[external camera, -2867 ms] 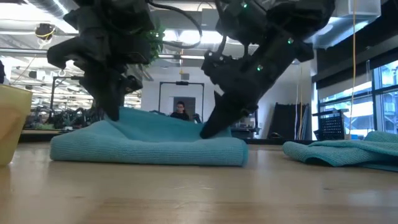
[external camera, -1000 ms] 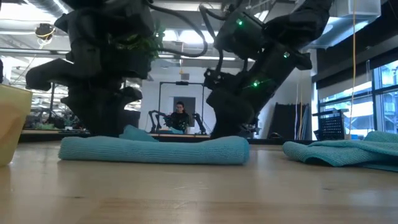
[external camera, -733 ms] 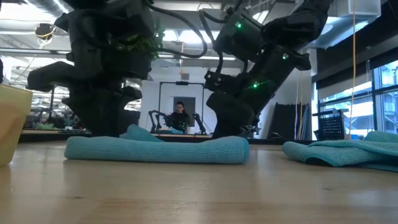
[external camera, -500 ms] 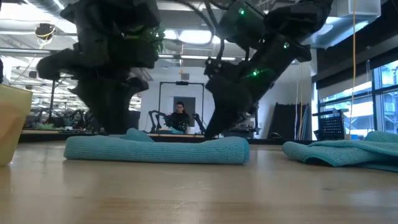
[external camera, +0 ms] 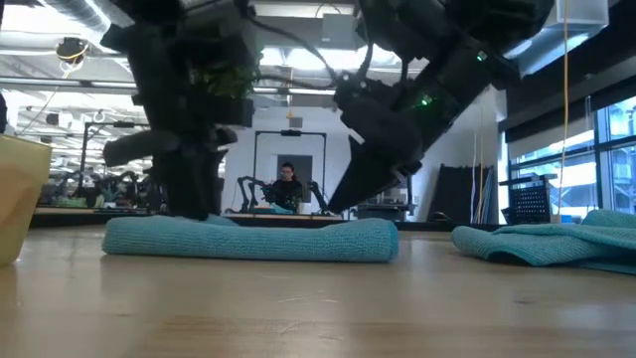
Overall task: Fold microfiber towels
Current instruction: Fold the top blue microfiber cloth
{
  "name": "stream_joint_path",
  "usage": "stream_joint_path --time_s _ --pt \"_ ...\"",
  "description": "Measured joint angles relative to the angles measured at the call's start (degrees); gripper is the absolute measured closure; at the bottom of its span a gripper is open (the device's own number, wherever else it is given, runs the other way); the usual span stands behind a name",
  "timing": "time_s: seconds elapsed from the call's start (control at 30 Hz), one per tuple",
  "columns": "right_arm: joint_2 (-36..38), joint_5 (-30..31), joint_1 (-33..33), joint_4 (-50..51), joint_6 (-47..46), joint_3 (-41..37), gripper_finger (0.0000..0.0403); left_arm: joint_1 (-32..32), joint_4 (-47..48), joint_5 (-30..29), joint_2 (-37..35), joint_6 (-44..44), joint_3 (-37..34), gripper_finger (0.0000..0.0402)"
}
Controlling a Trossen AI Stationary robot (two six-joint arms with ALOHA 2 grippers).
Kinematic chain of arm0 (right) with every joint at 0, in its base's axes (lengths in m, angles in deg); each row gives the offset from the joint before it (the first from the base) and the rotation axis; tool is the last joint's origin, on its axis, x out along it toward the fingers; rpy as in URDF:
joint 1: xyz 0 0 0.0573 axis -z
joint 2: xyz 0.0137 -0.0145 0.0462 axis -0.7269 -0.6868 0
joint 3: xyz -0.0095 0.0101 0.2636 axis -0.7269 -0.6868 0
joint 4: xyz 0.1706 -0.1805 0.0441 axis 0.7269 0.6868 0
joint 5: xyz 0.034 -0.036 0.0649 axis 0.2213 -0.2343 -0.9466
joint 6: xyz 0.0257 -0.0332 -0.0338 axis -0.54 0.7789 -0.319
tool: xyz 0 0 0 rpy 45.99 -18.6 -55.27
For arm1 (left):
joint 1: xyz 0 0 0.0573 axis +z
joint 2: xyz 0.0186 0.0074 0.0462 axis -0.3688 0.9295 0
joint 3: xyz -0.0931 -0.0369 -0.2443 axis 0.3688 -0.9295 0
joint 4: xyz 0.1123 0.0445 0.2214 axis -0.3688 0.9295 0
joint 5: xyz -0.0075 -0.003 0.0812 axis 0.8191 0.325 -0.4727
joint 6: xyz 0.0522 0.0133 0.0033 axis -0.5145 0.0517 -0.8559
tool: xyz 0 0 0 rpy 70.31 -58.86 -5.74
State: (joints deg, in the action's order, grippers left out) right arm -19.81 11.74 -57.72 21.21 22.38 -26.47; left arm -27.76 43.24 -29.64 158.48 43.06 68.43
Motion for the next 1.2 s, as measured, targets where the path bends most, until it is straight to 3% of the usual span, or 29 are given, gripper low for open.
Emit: stream_joint_path --time_s 0.3,0.43,0.67,0.87,1.0,1.2 --pt "0.0 0.1 2.3 -0.3 -3.6 -4.8 0.0319 2.7 -1.5 0.3 0.0 -0.2 -2.4 0.0288" --pt "0.0 0.4 4.0 -0.1 -4.3 -5.7 0.0319 3.2 -1.7 -2.6 0.0 -0.3 -2.4 0.0288" --pt "0.0 3.6 7.1 0.1 -0.7 -4.8 0.0319 3.6 5.2 -6.1 -1.8 -1.7 2.8 0.0288" --pt "2.7 3.7 10.0 4.7 2.6 -1.6 0.0319 0.8 1.7 -6.9 -9.8 -3.8 4.5 0.0291" --pt "7.8 3.4 7.1 4.2 5.1 -1.4 0.0319 -1.5 -1.7 -4.5 -18.0 -3.6 1.8 0.0295" --pt "9.6 0.7 -2.2 -3.5 7.8 -2.1 0.0319 -6.2 -22.4 0.6 -30.8 -3.0 -10.0 0.0296"
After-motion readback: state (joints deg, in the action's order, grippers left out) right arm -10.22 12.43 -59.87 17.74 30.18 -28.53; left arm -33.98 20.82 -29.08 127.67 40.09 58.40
